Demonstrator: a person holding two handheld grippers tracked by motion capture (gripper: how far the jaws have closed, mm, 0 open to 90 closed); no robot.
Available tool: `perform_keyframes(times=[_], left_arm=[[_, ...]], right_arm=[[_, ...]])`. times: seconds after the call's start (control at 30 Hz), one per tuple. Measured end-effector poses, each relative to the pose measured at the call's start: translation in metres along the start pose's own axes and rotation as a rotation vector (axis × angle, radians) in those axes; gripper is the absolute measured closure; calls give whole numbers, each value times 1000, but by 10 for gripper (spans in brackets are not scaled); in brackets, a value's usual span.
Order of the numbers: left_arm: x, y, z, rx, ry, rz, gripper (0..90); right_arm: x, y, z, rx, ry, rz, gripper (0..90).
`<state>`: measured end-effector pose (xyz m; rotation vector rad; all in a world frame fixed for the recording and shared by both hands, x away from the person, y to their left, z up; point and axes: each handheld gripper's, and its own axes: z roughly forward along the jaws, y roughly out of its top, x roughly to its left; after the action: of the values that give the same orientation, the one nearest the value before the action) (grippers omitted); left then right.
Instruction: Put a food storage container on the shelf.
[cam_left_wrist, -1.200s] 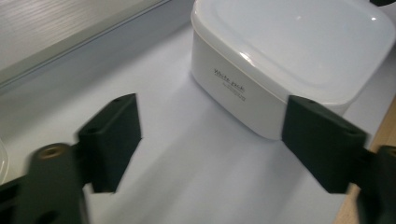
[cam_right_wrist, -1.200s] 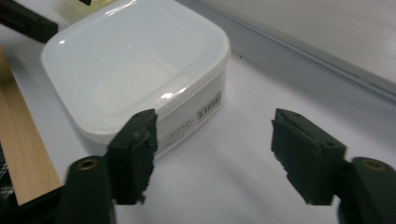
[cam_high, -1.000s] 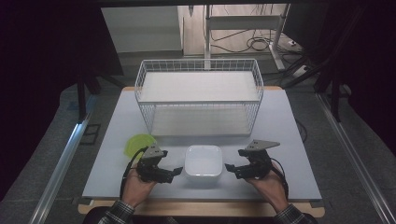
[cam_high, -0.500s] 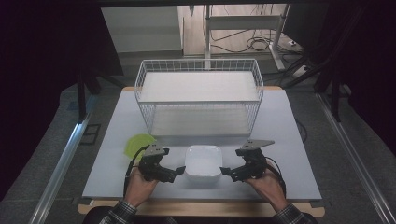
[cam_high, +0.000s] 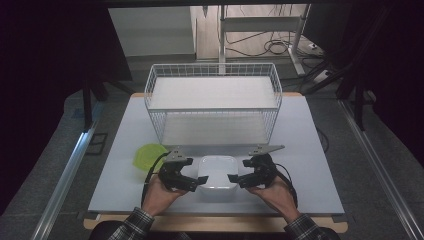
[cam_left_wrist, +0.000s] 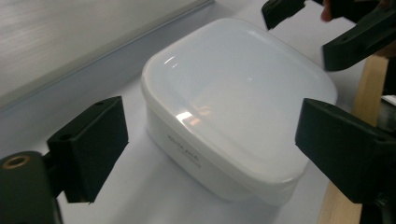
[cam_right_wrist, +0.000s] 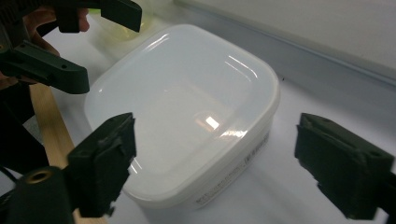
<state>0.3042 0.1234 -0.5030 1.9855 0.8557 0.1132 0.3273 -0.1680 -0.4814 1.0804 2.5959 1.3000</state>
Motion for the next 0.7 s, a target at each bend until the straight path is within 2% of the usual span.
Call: perform_keyframes(times=[0.1, 0.2, 0.23, 0.37, 0.43, 0.5, 0.63, 0.7], left_arm=[[3, -2, 8, 24, -19, -26, 115], [7, -3, 13, 29, -79, -73, 126], [7, -3, 13, 33, -92, -76, 140], [4, -2, 11, 60, -82, -113, 172], [3, -2, 7, 68, -81, -150, 223], [3, -2, 2, 73, -75, -167, 302], [-2, -1, -6, 77, -41, -203, 454], [-6, 0, -10, 82, -24, -213, 515]], right_arm=[[-3, 1, 5, 22, 13, 34, 229], [-4, 0, 11, 58, 39, 60, 267], [-4, 0, 12, 58, 49, 72, 271], [-3, 1, 9, 75, 44, 92, 331], [-2, 1, 7, 80, 41, 113, 377], [-2, 0, 3, 84, 38, 145, 449], [-4, -3, -4, 70, 53, 262, 590], [-4, -4, -8, 65, 60, 294, 639]])
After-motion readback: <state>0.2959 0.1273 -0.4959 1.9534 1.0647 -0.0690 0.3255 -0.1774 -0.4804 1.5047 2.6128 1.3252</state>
